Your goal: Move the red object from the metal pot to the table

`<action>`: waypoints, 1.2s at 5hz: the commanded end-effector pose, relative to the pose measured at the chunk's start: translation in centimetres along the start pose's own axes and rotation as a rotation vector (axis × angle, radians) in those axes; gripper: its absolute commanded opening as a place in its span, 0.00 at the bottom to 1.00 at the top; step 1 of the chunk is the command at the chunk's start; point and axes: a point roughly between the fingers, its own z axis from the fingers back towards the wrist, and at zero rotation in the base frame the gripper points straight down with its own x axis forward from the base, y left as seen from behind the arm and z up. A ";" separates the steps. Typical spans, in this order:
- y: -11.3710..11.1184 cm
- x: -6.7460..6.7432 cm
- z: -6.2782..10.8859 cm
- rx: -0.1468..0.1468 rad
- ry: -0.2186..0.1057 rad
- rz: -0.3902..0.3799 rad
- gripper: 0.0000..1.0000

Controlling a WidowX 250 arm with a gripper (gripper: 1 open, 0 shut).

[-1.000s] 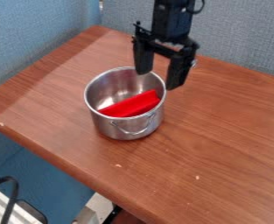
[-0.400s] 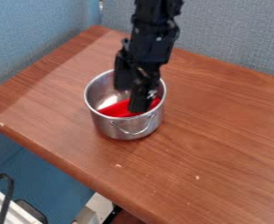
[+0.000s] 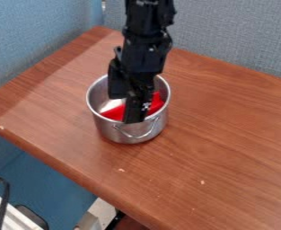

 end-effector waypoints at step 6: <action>1.4 0.3 -1.1 0.019 -0.043 0.037 1.00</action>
